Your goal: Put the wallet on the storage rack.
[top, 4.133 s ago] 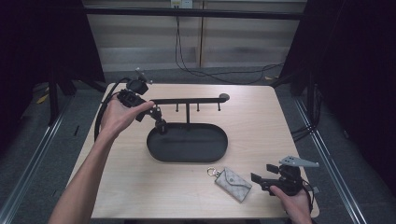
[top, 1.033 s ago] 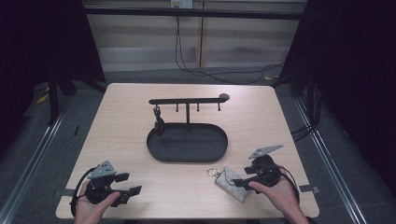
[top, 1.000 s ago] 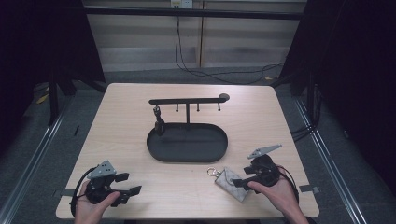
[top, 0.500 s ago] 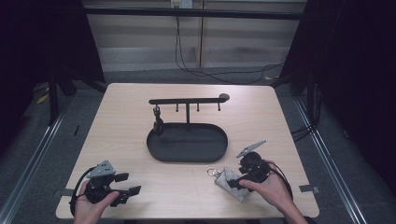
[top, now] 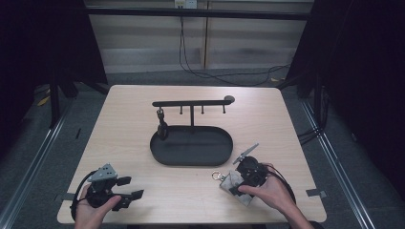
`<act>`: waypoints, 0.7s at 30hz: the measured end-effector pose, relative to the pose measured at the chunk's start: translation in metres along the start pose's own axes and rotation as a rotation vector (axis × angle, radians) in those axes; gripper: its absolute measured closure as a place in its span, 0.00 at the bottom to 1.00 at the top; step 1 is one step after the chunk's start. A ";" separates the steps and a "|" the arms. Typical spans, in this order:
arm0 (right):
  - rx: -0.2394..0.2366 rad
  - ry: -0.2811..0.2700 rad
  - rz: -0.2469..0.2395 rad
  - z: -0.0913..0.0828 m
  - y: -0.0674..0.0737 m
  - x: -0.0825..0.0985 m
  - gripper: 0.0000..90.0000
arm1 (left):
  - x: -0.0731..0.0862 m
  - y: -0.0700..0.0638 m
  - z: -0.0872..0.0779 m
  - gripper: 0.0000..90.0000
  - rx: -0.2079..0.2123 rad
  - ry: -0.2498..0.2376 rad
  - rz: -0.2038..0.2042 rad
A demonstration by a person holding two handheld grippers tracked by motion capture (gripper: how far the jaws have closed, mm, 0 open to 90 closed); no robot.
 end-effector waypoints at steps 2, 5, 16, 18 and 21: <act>0.007 0.008 -0.006 0.002 0.000 -0.001 0.29 | 0.000 0.000 0.000 0.30 0.000 0.000 0.000; 0.017 0.029 -0.009 0.004 0.001 -0.001 0.29 | 0.000 0.001 0.000 0.30 -0.001 0.006 0.005; 0.037 0.080 -0.026 0.010 0.002 -0.002 0.29 | 0.000 0.002 -0.001 0.30 0.001 0.004 0.003; 0.040 0.084 -0.028 0.011 0.002 -0.002 0.30 | 0.000 0.002 -0.001 0.30 0.000 0.005 0.000; 0.047 0.089 -0.032 0.011 0.002 -0.003 0.32 | 0.001 0.003 0.000 0.30 0.001 0.004 -0.008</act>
Point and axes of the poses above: each handheld gripper's, and its own axes: z roughly forward along the jaws, x roughly out of its underside, y roughly to its left, the point moved 5 cm from there along z, roughly forward along the jaws, and after that the axes turned 4 degrees about -y, right-handed, at the moved point
